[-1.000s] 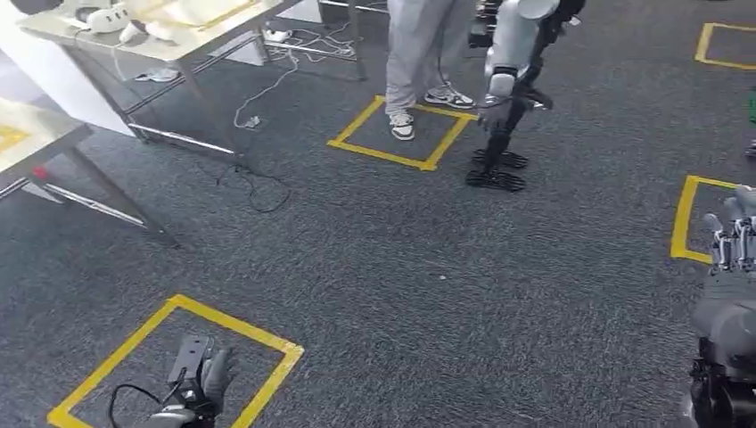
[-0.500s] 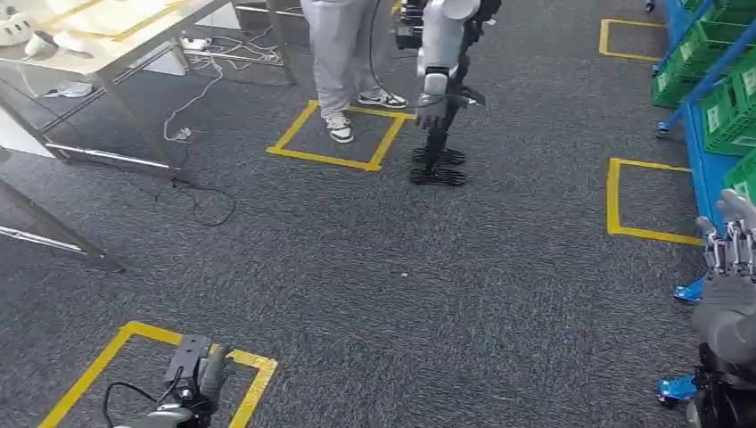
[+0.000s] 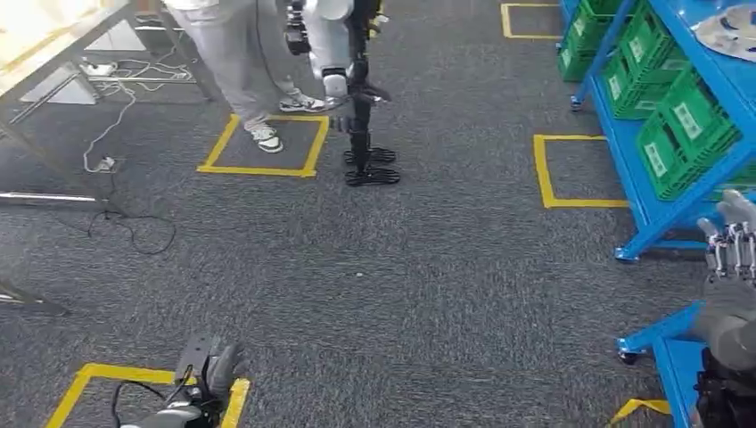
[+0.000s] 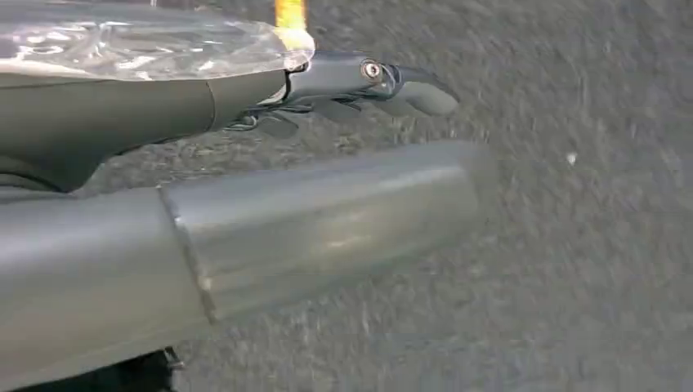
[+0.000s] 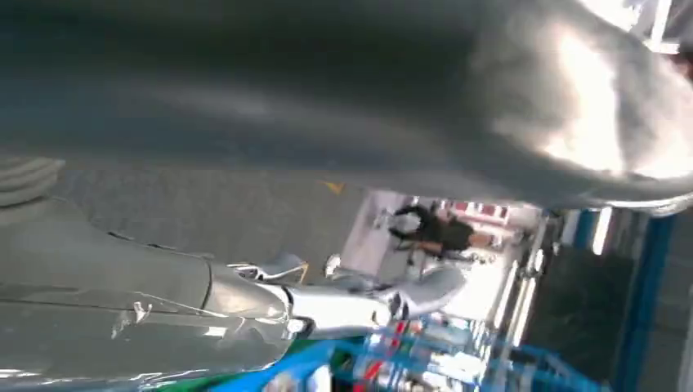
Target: Take the parts from the cabinet and place them on the table.
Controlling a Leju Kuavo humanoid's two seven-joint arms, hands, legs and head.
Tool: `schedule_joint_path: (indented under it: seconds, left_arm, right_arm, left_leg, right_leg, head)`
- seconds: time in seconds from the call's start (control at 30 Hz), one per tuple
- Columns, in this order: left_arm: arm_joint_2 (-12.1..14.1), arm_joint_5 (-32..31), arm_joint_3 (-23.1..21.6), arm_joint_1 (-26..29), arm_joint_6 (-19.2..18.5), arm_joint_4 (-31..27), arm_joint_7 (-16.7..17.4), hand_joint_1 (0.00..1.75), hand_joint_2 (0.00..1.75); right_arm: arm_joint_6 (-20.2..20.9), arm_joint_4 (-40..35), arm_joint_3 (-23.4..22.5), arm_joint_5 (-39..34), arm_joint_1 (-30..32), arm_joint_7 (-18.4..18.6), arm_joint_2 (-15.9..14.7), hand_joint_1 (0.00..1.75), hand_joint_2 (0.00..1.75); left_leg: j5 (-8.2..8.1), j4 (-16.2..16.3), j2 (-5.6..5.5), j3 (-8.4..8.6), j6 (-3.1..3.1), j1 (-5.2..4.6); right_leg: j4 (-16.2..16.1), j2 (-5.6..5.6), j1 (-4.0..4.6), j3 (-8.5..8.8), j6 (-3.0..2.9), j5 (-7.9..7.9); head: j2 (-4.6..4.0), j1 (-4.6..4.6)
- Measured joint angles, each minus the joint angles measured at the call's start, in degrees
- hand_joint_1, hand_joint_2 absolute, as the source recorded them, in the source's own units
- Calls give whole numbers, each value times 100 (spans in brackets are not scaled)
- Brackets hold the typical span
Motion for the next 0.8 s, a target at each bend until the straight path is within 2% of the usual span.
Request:
schedule_joint_path:
  seconds: [0.03, 0.07, 0.1, 0.13, 0.17, 0.2, 0.23, 0.27, 0.3, 0.37, 0.4, 0.43, 0.53, 0.6, 0.63, 0.67, 0.7, 0.73, 0.77, 0.8]
  left_arm:
    - [-13, -29, -9, 13, 15, 0, 37, 0, 0]
    - [-31, -44, -22, 23, 37, 0, 61, 0, 0]
    - [-46, -63, -44, 23, 66, 0, 96, 0, 0]
    - [-57, -83, -53, 14, 72, 0, 103, 0, 0]
    - [-66, -101, -55, -5, 85, -2, 116, 0, 0]
    - [-70, -127, -64, -31, 101, -2, 135, 0, 0]
    - [-68, -136, -90, -51, 101, -2, 146, 0, 0]
    - [-70, -149, -120, -72, 103, -2, 177, 0, 0]
    - [-81, -158, -138, -86, 101, -2, 203, 0, 0]
    - [-92, -166, -142, -113, 101, -4, 207, 0, 0]
    - [-120, -168, -144, -128, 101, -9, 207, 0, 0]
    - [-116, -171, -144, -140, 101, -9, 210, 0, 0]
    - [-116, -171, -144, -140, 101, -9, 210, 0, 0]
    - [-116, -171, -144, -140, 101, -9, 212, 0, 0]
    - [-114, -171, -144, -139, 98, -11, 212, 0, 0]
    - [-114, -171, -144, -139, 98, -11, 214, 0, 0]
    - [-111, -171, -153, -117, 98, -11, 214, 0, 0]
    - [-116, -164, -153, -119, 98, -13, 216, 0, 0]
    - [-122, -162, -153, -121, 98, -13, 216, 0, 0]
    - [-122, -160, -153, -121, 98, -15, 216, 0, 0]
  right_arm:
    - [-15, -26, -22, 0, 45, 0, 0, 0, 0]
    - [-37, -44, -48, -2, 78, -2, 0, 0, 0]
    - [-63, -57, -81, -2, 98, -2, 0, 0, 0]
    - [-81, -68, -103, -2, 96, -2, 2, 0, 0]
    - [-125, -87, -127, 11, 94, 7, 2, 0, 0]
    - [-162, -109, -146, 35, 88, 24, 2, 0, 0]
    - [-197, -120, -162, 57, 71, 46, 4, 0, 0]
    - [-245, -122, -166, 68, 42, 81, 4, 0, 0]
    - [-280, -127, -168, 76, 31, 90, 4, 0, 0]
    - [-324, -151, -175, 90, 32, 111, 4, 0, 0]
    - [-337, -170, -175, 92, 29, 111, 4, 0, 0]
    - [-341, -170, -179, 94, 36, 114, 4, 0, 0]
    - [-341, -170, -179, 94, 36, 114, 4, 0, 0]
    - [-345, -170, -179, 94, 34, 114, 4, 0, 0]
    - [-358, -175, -188, 96, -4, 118, 4, 0, 0]
    - [-358, -175, -190, 96, -10, 120, 4, 0, 0]
    - [-393, -170, -192, 96, -11, 116, 4, 0, 0]
    - [-424, -168, -192, 96, -12, 109, 4, 0, 0]
    - [-424, -168, -192, 96, -21, 107, 7, 0, 0]
    - [-424, -168, -192, 96, -36, 105, 4, 0, 0]
  left_leg:
    - [-160, 469, -32, -246, -4, -1]
    - [-182, 716, -38, -395, 0, -1]
    - [-47, 644, -41, -391, 13, -1]
    - [185, 328, -49, -270, 31, -1]
    - [470, -160, -94, -55, 55, 0]
    - [743, -709, -262, 189, 85, 4]
    - [797, -1052, -603, 312, 118, 21]
    - [770, -1203, -603, 358, 103, 50]
    - [770, -1176, -558, 354, 103, 18]
    - [780, -1189, -428, 371, 158, -5]
    - [820, -1254, -322, 392, 207, 70]
    - [824, -1261, -269, 404, 213, 47]
    - [824, -1261, -269, 404, 213, 47]
    - [825, -1266, -263, 407, 216, 46]
    - [823, -1269, -219, 413, 243, 33]
    - [824, -1269, -201, 415, 247, 32]
    - [803, -1266, -9, 418, 276, -3]
    - [758, -1263, 268, 466, 246, -8]
    - [734, -1261, 323, 500, 232, -8]
    - [709, -1262, 375, 530, 199, -21]
  right_leg:
    - [0, 72, 7, -9, -7, 4]
    - [2, 157, 11, -16, -10, 8]
    - [2, 243, 13, -15, -13, 12]
    - [4, 328, 13, -14, -8, 18]
    - [8, 404, 12, -8, -1, 24]
    - [14, 474, 9, -8, 8, 28]
    - [22, 529, 10, -34, 28, 34]
    - [55, 627, 26, -79, 63, 36]
    - [38, 685, -2, -102, 106, 62]
    - [-4, 830, -36, -118, 193, 102]
    - [33, 801, -20, -169, 213, 81]
    - [98, 617, -8, -206, 213, 38]
    - [98, 617, -8, -206, 213, 38]
    - [115, 568, 4, -212, 218, 23]
    - [372, 291, 23, -320, 223, -161]
    - [472, 240, 22, -365, 228, -218]
    - [1624, 36, -7, -874, 270, -742]
    - [1164, -57, -17, -561, 274, -337]
    - [611, -169, -15, -258, 256, -100]
    - [169, -457, 14, -48, 235, -50]
  head:
    - [0, -11]
    - [0, -9]
    - [0, -9]
    - [0, -11]
    - [0, -22]
    - [0, -29]
    - [0, -28]
    - [0, -18]
    - [0, -20]
    - [0, -24]
    - [0, -18]
    - [0, -15]
    - [0, -15]
    - [0, -18]
    - [0, 54]
    - [0, 70]
    - [0, 83]
    - [0, 83]
    - [0, 85]
    - [0, 85]
